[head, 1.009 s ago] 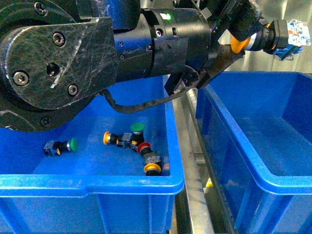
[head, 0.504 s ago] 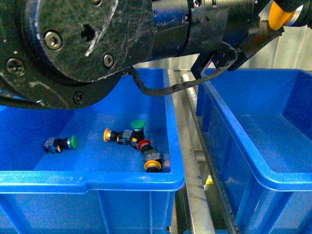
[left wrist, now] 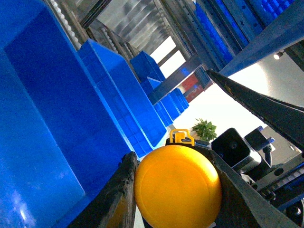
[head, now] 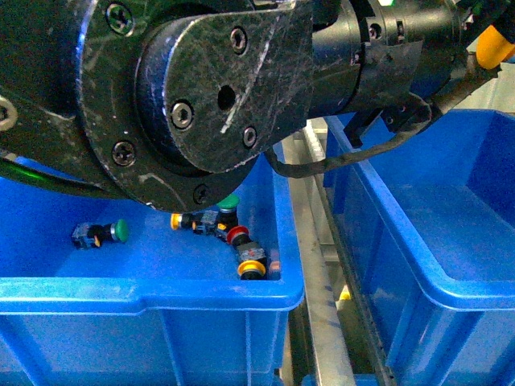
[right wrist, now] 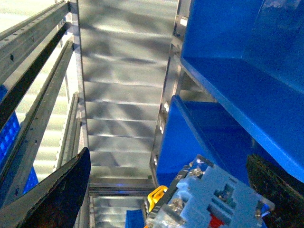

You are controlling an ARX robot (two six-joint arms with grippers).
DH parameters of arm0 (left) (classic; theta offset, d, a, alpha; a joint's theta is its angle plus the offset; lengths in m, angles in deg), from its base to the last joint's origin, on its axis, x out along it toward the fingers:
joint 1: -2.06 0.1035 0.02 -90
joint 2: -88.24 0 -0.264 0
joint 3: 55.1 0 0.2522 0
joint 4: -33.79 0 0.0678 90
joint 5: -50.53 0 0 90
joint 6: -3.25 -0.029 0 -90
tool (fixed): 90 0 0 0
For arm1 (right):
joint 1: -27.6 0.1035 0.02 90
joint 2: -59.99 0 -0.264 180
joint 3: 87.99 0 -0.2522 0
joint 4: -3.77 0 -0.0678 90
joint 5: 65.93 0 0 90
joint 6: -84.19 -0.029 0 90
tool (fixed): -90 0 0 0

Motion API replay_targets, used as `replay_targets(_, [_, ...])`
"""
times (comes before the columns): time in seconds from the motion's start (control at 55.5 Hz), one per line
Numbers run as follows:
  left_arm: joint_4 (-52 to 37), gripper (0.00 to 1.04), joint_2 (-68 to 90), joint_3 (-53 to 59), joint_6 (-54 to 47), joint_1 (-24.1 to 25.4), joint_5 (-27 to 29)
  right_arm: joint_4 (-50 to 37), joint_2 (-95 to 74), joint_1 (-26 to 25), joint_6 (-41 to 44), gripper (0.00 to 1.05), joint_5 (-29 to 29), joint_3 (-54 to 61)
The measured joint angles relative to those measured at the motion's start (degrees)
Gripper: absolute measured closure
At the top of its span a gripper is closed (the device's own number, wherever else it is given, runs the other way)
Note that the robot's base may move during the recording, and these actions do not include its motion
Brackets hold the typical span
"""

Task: Pick red and yellow buttons and place in box

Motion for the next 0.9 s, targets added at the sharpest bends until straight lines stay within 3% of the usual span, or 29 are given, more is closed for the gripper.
replay_targets(0.54, [-0.4, 0.71, 0.8, 0.2, 0.2, -0.8, 0.3, 0.8, 2.4, -1.3, -1.6, 0.08, -1.9, 0.0])
replay_targets(0.9, [-0.2, 0.72, 1.0, -0.3, 0.7, -1.0, 0.6, 1.6, 2.4, -2.1, -1.2, 0.62, -1.6, 1.0])
